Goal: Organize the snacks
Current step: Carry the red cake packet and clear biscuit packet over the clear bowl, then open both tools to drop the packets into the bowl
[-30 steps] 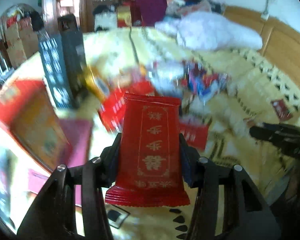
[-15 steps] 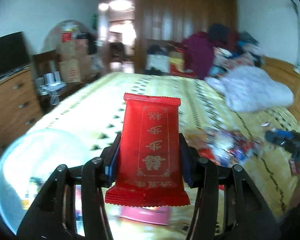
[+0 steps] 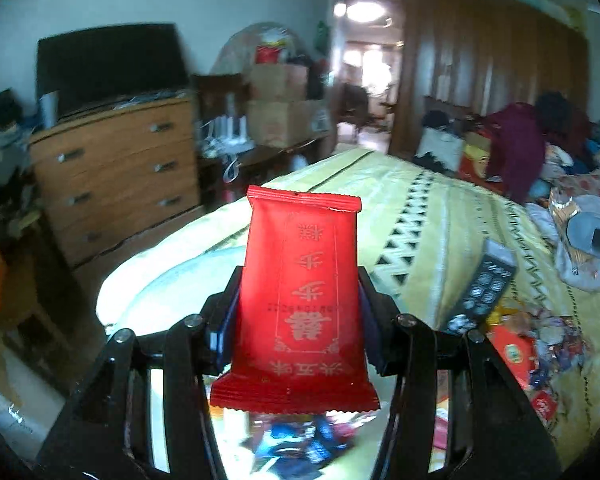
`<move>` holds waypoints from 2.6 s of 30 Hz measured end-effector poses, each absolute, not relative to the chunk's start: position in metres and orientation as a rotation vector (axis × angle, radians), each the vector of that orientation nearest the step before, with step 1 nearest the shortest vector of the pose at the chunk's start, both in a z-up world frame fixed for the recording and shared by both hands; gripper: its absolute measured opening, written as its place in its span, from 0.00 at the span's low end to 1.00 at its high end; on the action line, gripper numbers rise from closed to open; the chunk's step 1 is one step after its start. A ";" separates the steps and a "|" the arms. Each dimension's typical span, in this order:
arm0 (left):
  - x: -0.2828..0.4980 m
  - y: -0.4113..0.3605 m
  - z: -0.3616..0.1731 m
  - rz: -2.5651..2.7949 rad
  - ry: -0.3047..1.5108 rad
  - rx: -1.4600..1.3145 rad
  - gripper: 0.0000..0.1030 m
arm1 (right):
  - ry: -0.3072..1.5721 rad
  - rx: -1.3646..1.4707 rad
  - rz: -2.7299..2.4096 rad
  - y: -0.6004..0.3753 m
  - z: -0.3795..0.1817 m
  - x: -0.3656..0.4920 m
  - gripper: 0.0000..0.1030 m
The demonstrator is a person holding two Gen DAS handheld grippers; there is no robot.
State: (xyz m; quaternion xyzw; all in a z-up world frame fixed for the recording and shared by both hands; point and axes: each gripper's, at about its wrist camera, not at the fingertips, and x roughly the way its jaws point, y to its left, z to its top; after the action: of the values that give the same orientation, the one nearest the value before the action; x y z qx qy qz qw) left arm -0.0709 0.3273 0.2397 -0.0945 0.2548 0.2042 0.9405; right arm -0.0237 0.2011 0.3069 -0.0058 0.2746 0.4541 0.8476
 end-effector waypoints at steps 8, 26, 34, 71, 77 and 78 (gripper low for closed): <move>-0.070 0.351 0.215 0.455 0.601 -0.214 0.50 | 0.711 -0.085 1.037 0.285 0.274 -0.018 0.44; -0.080 0.367 0.209 0.453 0.627 -0.229 0.50 | 0.759 -0.118 1.043 0.305 0.242 -0.014 0.44; -0.080 0.368 0.209 0.452 0.627 -0.230 0.50 | 0.758 -0.117 1.045 0.305 0.240 -0.014 0.44; -0.084 0.384 0.195 0.479 0.678 -0.255 0.55 | 0.766 -0.128 1.065 0.323 0.237 -0.028 0.52; -0.086 0.377 0.200 0.485 0.642 -0.229 0.89 | 0.762 -0.131 1.066 0.321 0.238 -0.031 0.69; -0.086 0.374 0.202 0.490 0.635 -0.216 0.92 | 0.757 -0.133 1.065 0.319 0.239 -0.034 0.76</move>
State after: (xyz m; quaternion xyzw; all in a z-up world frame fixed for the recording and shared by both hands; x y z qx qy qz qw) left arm -0.0860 0.3743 0.2015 -0.1049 0.3086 0.2380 0.9149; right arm -0.0336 0.3190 0.2386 -0.0620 0.3517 0.4951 0.7920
